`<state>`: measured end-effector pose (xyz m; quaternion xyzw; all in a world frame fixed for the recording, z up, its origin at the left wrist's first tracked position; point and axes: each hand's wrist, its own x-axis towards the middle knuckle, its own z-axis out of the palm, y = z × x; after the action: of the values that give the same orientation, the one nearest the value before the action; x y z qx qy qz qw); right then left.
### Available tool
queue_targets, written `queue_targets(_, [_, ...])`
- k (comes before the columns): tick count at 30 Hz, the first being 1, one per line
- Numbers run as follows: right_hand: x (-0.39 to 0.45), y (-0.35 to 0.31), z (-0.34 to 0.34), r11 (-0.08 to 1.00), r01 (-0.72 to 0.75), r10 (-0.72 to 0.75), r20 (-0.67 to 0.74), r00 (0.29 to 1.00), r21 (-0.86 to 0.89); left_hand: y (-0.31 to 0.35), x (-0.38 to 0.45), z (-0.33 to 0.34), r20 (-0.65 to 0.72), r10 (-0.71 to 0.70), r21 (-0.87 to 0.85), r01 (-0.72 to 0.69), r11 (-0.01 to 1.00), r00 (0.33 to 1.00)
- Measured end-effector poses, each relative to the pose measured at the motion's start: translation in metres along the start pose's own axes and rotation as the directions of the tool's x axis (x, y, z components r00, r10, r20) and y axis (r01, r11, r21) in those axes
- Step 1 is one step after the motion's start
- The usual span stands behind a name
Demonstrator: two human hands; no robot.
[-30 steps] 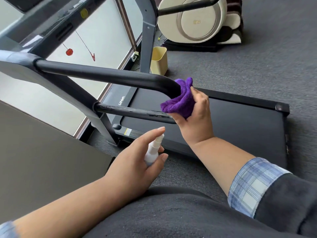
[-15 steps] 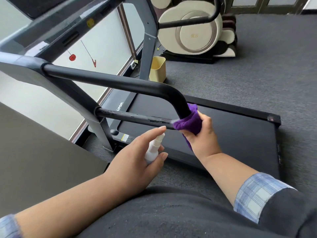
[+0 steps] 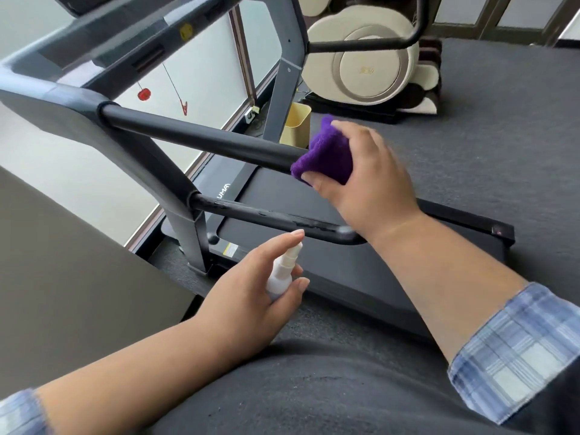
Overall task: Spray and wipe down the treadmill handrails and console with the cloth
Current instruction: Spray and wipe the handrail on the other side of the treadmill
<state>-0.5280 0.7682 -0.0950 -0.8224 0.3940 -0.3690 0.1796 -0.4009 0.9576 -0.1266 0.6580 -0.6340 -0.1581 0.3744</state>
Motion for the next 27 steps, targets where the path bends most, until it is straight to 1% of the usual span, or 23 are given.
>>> queue_targets(1, [0.005, -0.005, 0.001, 0.995, -0.014, 0.019, 0.052, 0.998, -0.097, -0.005, 0.000, -0.003, -0.003, -0.010, -0.006, 0.010, 1.000, 1.000])
queue_targets(3, [0.014, -0.016, 0.001, 0.976, 0.004, 0.026, 0.138, 0.990, -0.216, -0.017, 0.001, -0.010, -0.012, -0.024, -0.029, 0.023, 0.999, 1.000])
queue_targets(5, [0.024, -0.028, 0.004, 0.940, 0.088, -0.015, 0.217, 0.976, -0.329, -0.028, 0.003, -0.018, -0.019, -0.026, -0.064, 0.025, 0.998, 0.999])
queue_targets(7, [0.036, -0.044, 0.015, 0.876, 0.187, -0.057, 0.291, 0.955, -0.444, -0.041, 0.007, -0.027, -0.023, -0.021, -0.098, 0.019, 0.995, 1.000])
queue_targets(9, [0.047, -0.061, 0.029, 0.827, 0.251, -0.073, 0.346, 0.935, -0.503, -0.054, 0.014, -0.037, -0.019, -0.017, -0.116, 0.015, 0.993, 1.000])
queue_targets(16, [0.083, -0.114, 0.096, 0.788, 0.313, -0.100, 0.392, 0.914, -0.530, -0.097, 0.033, -0.081, 0.032, 0.029, -0.116, -0.025, 0.993, 0.999])
queue_targets(22, [0.106, -0.150, 0.146, 0.770, 0.332, -0.126, 0.380, 0.916, -0.545, -0.140, 0.045, -0.124, 0.010, 0.030, -0.128, -0.029, 0.991, 0.999])
queue_targets(27, [0.121, -0.178, 0.182, 0.758, 0.335, -0.133, 0.371, 0.919, -0.559, -0.170, 0.049, -0.160, -0.023, 0.060, -0.119, -0.062, 0.991, 0.998])
